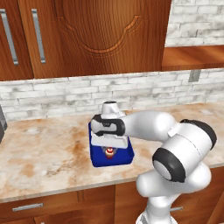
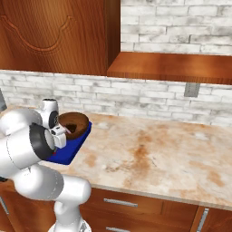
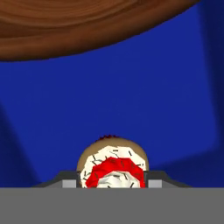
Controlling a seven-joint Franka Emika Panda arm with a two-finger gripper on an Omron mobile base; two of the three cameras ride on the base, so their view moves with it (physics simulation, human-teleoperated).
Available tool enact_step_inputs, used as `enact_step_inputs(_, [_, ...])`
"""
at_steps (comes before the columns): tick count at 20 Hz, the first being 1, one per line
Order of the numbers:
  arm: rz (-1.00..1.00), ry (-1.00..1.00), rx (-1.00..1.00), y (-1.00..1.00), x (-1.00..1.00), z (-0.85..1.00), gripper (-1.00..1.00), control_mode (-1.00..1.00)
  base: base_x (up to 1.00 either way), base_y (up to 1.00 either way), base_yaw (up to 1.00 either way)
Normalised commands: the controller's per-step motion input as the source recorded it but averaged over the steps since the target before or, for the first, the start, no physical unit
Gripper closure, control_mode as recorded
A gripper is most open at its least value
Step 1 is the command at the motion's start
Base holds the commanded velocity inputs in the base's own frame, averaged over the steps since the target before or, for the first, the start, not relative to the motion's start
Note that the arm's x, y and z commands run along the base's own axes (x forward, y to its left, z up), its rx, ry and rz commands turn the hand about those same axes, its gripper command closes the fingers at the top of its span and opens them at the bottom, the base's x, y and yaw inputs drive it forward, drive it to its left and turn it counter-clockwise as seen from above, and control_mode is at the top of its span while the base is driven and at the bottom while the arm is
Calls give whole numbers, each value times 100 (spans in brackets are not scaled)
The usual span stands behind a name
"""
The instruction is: Place the bowl with cake and the cupcake onto the tray.
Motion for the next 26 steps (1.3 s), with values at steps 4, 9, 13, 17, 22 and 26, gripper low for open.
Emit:
enact_step_inputs(4, [0,0,-1,0,9,-20,100,-100,0,0,0])
enact_step_inputs(9, [0,0,-1,0,8,-20,100,-100,0,0,0])
enact_step_inputs(13, [0,0,-1,0,7,-21,100,-100,0,0,0])
enact_step_inputs(17, [0,0,-1,0,2,-11,-100,-100,0,0,0])
enact_step_inputs(22, [0,0,0,1,0,0,-100,-100,0,0,0])
enact_step_inputs(26, [0,1,0,-2,-1,4,-100,-100,0,0,0])
